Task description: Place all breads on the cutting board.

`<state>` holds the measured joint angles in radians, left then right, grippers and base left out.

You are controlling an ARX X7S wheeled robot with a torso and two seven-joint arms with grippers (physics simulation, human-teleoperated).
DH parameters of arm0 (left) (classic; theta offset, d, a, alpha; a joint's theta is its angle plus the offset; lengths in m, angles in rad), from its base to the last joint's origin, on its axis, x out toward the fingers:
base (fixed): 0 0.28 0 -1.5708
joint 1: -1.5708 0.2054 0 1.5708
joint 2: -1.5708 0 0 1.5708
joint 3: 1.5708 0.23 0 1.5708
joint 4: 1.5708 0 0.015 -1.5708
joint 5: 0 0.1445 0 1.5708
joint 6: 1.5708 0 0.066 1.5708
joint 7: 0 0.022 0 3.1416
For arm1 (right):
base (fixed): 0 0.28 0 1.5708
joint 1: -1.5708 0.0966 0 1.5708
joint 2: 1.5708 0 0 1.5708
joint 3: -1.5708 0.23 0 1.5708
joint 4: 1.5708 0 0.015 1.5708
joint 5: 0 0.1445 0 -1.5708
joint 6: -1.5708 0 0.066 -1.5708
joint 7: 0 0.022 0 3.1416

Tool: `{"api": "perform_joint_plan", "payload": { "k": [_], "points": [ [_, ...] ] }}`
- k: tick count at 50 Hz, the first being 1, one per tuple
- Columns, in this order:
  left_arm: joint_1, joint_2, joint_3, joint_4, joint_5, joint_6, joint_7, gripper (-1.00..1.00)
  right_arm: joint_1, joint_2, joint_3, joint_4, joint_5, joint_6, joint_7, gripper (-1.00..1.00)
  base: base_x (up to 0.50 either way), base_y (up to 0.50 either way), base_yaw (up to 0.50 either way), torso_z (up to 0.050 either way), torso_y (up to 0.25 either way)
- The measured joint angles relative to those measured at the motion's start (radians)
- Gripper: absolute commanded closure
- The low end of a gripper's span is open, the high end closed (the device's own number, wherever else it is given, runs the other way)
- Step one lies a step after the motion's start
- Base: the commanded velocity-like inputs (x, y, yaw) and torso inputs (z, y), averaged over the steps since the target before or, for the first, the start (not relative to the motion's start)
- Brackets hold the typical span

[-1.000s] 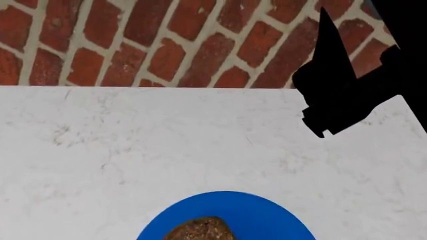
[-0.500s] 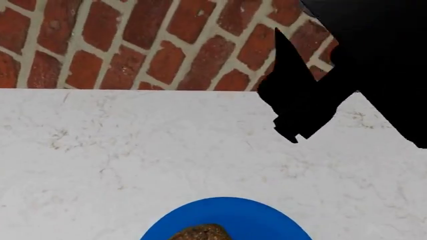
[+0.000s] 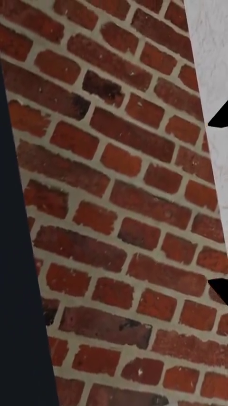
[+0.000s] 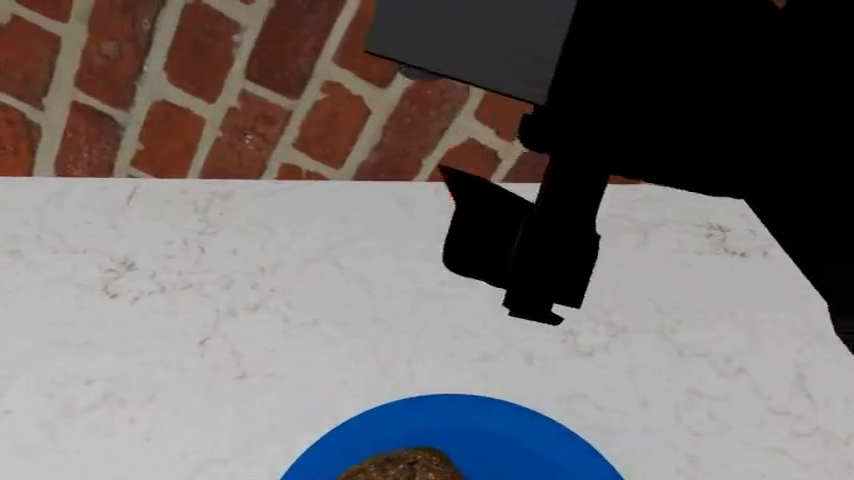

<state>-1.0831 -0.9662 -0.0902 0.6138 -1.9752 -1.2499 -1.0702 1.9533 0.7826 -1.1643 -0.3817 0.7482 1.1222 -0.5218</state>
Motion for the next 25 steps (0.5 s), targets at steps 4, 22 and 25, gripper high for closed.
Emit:
{"api": "perform_joint_plan", "payload": {
  "k": [4,22,25],
  "points": [
    [0.009,0.001,-0.001,0.001,0.000,0.004,0.003,-1.00,0.028,-0.015,-0.042,0.022,-0.008,0.002,-0.078,-1.00,0.00,0.00,0.00,0.000,0.000],
    [0.059,0.007,-0.024,0.012,0.019,0.014,0.028,-1.00,0.067,-0.056,-0.066,0.004,0.097,0.075,-0.221,-1.00,0.00,0.00,0.00,0.000,0.000],
    [0.066,0.007,-0.028,0.014,0.024,0.015,0.033,-1.00,0.067,-0.064,-0.055,-0.010,0.126,0.091,-0.224,-1.00,0.00,0.00,0.00,0.000,0.000]
  ]
}}
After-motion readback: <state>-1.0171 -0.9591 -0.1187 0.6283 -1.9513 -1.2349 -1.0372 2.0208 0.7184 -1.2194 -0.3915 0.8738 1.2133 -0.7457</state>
